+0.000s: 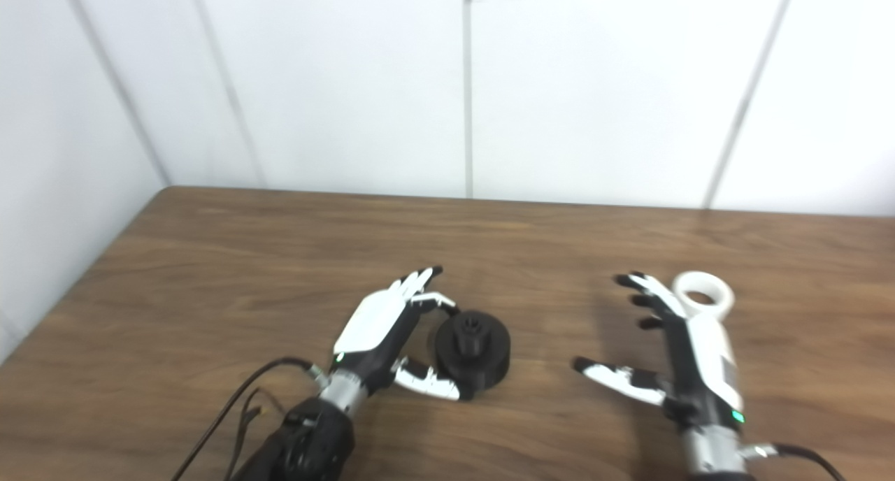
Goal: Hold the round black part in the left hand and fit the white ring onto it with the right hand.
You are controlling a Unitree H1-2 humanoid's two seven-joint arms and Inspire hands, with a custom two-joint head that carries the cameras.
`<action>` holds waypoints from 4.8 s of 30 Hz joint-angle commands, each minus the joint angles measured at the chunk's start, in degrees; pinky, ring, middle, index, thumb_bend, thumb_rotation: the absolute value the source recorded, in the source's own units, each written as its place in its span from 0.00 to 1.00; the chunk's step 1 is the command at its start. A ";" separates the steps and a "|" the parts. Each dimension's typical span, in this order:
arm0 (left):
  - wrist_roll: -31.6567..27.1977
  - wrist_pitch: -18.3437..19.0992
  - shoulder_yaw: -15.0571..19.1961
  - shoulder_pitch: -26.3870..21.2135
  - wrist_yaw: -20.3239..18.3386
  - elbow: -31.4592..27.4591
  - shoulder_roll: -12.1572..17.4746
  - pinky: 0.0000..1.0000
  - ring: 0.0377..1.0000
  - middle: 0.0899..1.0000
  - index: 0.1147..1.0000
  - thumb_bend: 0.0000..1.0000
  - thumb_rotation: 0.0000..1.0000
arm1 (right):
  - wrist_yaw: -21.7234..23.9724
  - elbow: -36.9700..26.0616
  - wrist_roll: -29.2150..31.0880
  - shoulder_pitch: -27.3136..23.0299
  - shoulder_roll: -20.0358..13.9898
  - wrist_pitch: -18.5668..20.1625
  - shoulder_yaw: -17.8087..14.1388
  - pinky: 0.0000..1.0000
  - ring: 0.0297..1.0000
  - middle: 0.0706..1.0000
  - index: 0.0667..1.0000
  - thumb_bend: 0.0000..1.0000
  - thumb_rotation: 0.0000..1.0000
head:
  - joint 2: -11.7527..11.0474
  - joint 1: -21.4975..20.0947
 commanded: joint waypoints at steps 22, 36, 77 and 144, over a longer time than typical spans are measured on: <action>-0.97 -7.41 0.15 3.01 -5.54 -3.89 4.51 1.00 1.00 1.00 0.59 0.98 0.31 | -3.05 -4.92 -7.71 -2.14 3.92 4.30 1.09 0.75 0.84 0.88 0.79 0.77 0.28 | -1.79 -27.94; -2.36 -9.32 2.45 1.93 -7.19 -1.94 4.29 1.00 1.00 1.00 0.58 0.97 0.28 | 0.68 -8.69 -19.91 -6.04 -3.04 15.13 -2.60 0.75 0.92 0.93 0.81 0.79 0.34 | -2.03 -29.23; -1.71 -9.31 4.93 2.47 -9.13 -3.12 3.72 1.00 1.00 1.00 0.59 0.97 0.29 | 27.78 13.27 -23.92 -25.59 -19.13 27.16 6.99 0.91 1.00 1.00 0.91 1.00 0.71 | -1.64 -26.21; -1.35 -8.60 6.08 2.69 -10.24 -4.87 3.70 1.00 1.00 1.00 0.58 0.96 0.30 | 9.95 1.33 -18.29 -20.95 -19.43 21.48 4.86 0.99 0.88 0.85 0.45 0.52 0.14 | 0.73 -25.15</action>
